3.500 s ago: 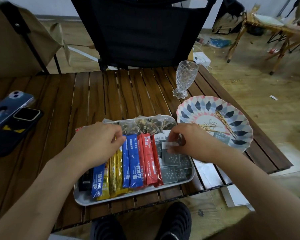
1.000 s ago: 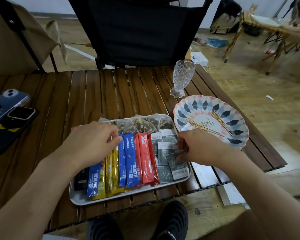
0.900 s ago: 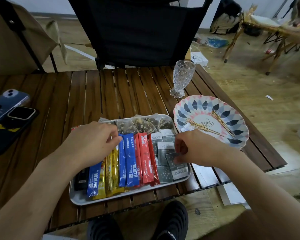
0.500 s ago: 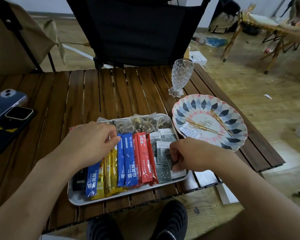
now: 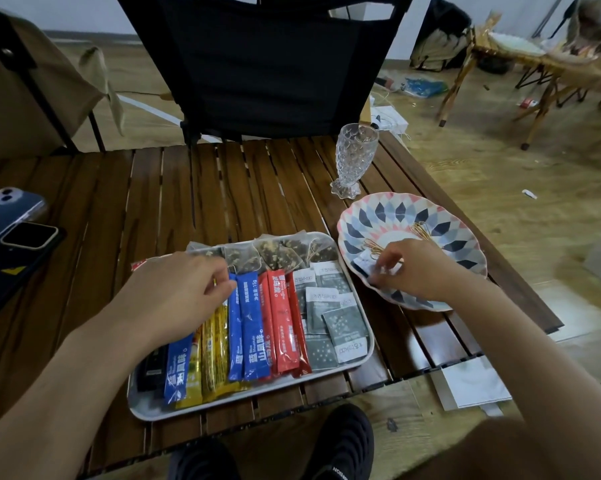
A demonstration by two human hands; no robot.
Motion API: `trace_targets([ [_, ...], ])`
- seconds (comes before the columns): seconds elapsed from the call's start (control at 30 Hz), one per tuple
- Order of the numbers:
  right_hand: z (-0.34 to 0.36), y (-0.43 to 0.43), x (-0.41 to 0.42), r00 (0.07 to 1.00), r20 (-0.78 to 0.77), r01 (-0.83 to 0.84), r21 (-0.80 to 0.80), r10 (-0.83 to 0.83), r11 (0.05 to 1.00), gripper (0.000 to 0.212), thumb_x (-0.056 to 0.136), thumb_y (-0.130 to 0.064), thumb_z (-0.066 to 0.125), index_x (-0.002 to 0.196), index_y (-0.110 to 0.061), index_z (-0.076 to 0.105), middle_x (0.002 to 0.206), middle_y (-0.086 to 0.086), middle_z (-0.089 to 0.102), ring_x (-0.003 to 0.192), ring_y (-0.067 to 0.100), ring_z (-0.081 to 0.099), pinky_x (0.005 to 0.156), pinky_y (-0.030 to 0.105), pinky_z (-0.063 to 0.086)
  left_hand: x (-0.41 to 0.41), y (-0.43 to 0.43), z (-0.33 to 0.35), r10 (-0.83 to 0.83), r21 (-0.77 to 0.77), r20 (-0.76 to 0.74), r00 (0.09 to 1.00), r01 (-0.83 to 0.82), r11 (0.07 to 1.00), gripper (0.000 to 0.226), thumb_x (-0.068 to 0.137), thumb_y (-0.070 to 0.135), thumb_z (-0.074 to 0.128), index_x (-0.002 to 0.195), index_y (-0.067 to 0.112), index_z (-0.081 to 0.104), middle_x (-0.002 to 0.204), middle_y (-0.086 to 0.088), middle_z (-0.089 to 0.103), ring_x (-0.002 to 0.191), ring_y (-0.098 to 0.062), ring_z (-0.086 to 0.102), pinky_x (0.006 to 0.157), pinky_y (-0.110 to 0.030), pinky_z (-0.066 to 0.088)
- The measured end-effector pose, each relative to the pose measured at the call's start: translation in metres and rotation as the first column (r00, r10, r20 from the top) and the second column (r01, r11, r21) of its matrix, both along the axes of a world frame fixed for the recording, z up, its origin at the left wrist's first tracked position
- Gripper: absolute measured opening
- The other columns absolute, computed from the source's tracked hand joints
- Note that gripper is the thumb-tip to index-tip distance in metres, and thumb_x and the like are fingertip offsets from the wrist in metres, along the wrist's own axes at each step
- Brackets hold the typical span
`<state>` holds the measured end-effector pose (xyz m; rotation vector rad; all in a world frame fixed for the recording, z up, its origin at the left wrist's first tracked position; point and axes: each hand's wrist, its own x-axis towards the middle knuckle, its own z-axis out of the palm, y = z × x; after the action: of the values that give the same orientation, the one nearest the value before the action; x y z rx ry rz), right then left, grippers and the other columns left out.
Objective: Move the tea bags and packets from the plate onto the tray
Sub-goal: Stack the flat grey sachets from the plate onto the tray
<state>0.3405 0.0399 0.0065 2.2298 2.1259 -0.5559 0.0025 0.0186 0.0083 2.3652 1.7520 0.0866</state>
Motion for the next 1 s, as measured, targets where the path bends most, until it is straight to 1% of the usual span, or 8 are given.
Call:
trace_targets([
  [0.1, 0.002, 0.007, -0.008, 0.998, 0.065, -0.021, -0.007, 0.021, 1.0, 0.016, 0.082, -0.053, 0.071, 0.09, -0.04, 0.067, 0.103, -0.008, 0.069, 0.091, 0.015, 0.064, 0.081, 0.033, 0.055, 0.0, 0.0, -0.001, 0.002, -0.006, 0.0, 1.0, -0.002, 1.0, 0.018, 0.097, 0.056, 0.048, 0.095, 0.04, 0.055, 0.084, 0.021, 0.057, 0.078, 0.005, 0.054, 0.056, -0.015, 0.035],
  [0.2, 0.007, 0.008, -0.018, 0.978, 0.203, -0.04, -0.015, 0.042, 0.999, 0.023, 0.085, -0.039, 0.073, 0.107, -0.031, 0.072, 0.115, -0.002, 0.067, 0.103, 0.02, 0.063, 0.091, 0.036, 0.055, 0.0, 0.0, -0.001, 0.003, -0.012, -0.001, 1.0, -0.003, 1.0, 0.018, 0.097, 0.055, 0.048, 0.094, 0.04, 0.055, 0.084, 0.02, 0.058, 0.077, 0.004, 0.055, 0.055, -0.015, 0.035],
  [0.47, 0.006, 0.0, -0.054, 0.908, 0.412, -0.124, 0.099, 0.073, 0.987, 0.022, 0.094, -0.025, 0.062, 0.113, -0.014, 0.065, 0.107, 0.007, 0.066, 0.098, 0.024, 0.065, 0.081, 0.03, 0.051, -0.002, -0.001, 0.001, -0.003, -0.031, 0.024, 1.0, 0.004, 1.0, 0.02, 0.097, 0.056, 0.049, 0.09, 0.038, 0.054, 0.082, 0.019, 0.059, 0.076, 0.003, 0.056, 0.055, -0.017, 0.038],
  [0.6, 0.011, -0.002, -0.047, 0.95, 0.305, -0.107, 0.125, 0.064, 0.986, 0.023, 0.092, -0.027, 0.063, 0.111, -0.015, 0.07, 0.105, 0.005, 0.07, 0.094, 0.022, 0.065, 0.082, 0.03, 0.053, -0.004, -0.002, 0.003, -0.003, -0.023, 0.036, 0.999, 0.004, 1.0, 0.019, 0.097, 0.055, 0.049, 0.088, 0.039, 0.054, 0.08, 0.018, 0.059, 0.074, 0.003, 0.057, 0.056, -0.018, 0.04],
  [0.73, 0.008, -0.005, -0.038, 0.995, 0.071, -0.086, 0.143, 0.077, 0.986, 0.025, 0.093, -0.036, 0.059, 0.091, -0.018, 0.077, 0.091, 0.001, 0.075, 0.081, 0.018, 0.065, 0.08, 0.036, 0.056, -0.005, -0.002, 0.005, -0.003, -0.012, 0.047, 0.999, 0.004, 1.0, 0.018, 0.097, 0.054, 0.049, 0.087, 0.039, 0.053, 0.079, 0.017, 0.06, 0.074, 0.002, 0.058, 0.058, -0.018, 0.04],
  [0.87, 0.005, -0.006, -0.03, 0.994, -0.007, -0.109, 0.112, 0.111, 0.988, 0.024, 0.091, -0.042, 0.064, 0.091, -0.022, 0.076, 0.09, -0.006, 0.074, 0.083, 0.013, 0.067, 0.081, 0.035, 0.057, -0.005, -0.002, 0.005, -0.002, -0.018, 0.053, 0.999, 0.003, 1.0, 0.018, 0.097, 0.055, 0.049, 0.087, 0.04, 0.052, 0.081, 0.017, 0.06, 0.076, 0.002, 0.058, 0.057, -0.018, 0.039],
  [0.93, 0.006, -0.003, -0.026, 0.995, -0.077, -0.057, 0.166, 0.071, 0.985, 0.018, 0.09, -0.038, 0.067, 0.091, -0.022, 0.076, 0.087, -0.007, 0.075, 0.079, 0.012, 0.069, 0.079, 0.036, 0.059, -0.005, -0.002, 0.005, -0.001, -0.024, 0.053, 0.999, 0.003, 1.0, 0.018, 0.097, 0.055, 0.049, 0.087, 0.04, 0.052, 0.081, 0.018, 0.059, 0.076, 0.002, 0.057, 0.057, -0.018, 0.039],
  [1.0, 0.011, -0.002, -0.026, 0.962, -0.273, 0.06, 0.173, -0.011, 0.983, 0.017, 0.089, -0.036, 0.069, 0.097, -0.022, 0.074, 0.085, -0.007, 0.076, 0.074, 0.01, 0.072, 0.076, 0.037, 0.061, -0.005, -0.002, 0.005, -0.004, -0.019, 0.05, 0.999, 0.004, 1.0, 0.018, 0.097, 0.055, 0.049, 0.089, 0.04, 0.053, 0.081, 0.018, 0.059, 0.076, 0.002, 0.057, 0.057, -0.018, 0.039],
])
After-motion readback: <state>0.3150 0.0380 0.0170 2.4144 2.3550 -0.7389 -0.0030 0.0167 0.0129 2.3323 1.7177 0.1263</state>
